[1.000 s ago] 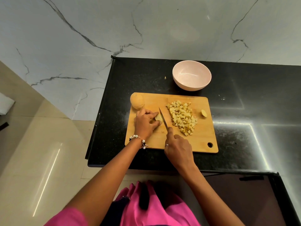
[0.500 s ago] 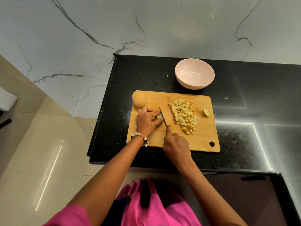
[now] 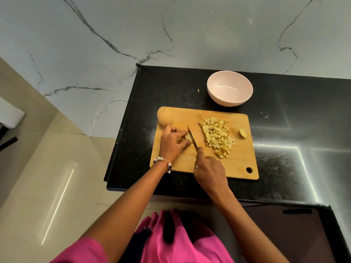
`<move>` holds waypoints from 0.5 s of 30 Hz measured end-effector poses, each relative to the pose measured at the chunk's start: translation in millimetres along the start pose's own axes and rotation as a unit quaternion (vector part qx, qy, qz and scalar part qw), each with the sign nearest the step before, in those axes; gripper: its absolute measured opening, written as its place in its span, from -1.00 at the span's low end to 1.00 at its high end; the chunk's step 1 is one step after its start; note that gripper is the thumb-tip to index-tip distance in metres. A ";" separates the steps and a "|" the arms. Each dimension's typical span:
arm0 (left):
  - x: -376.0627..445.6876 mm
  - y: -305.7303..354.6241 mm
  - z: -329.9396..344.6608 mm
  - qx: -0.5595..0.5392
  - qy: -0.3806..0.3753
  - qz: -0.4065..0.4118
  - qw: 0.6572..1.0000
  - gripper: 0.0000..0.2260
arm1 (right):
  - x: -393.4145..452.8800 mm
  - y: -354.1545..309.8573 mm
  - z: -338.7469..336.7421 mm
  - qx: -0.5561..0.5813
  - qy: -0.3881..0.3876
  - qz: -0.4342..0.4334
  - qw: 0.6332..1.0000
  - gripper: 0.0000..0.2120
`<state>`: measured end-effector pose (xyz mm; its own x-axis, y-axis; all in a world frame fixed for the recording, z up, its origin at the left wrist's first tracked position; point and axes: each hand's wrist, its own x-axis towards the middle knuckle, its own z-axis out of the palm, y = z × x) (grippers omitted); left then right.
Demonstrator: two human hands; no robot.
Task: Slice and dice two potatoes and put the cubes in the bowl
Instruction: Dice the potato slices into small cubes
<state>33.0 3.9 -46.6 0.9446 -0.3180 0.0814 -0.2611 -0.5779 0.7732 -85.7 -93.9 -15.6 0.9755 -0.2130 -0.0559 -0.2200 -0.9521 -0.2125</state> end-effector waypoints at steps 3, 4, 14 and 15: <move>1.1 0.4 1.2 -0.008 0.004 -0.003 1.000 -0.60 | 3.8 -1.4 3.3 -0.011 0.001 -0.005 1.000 -0.49; 1.4 0.2 1.4 -0.011 0.005 -0.005 1.000 -0.60 | 6.9 -2.9 4.8 -0.010 0.003 -0.007 1.000 -0.49; 2.7 0.9 3.8 -0.022 0.018 -0.012 1.000 -0.61 | -16.8 -6.2 11.9 -0.043 -0.031 -0.010 0.999 -0.44; 2.4 0.8 3.4 -0.022 0.014 -0.011 1.000 -0.61 | -17.0 -4.9 9.9 -0.035 -0.029 -0.005 0.999 -0.44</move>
<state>34.4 0.2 -47.9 0.9556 -0.2834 0.0810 -0.2313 -0.5505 0.8022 -101.3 -83.5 -23.3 0.9753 -0.1914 -0.1100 -0.2063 -0.9678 -0.1445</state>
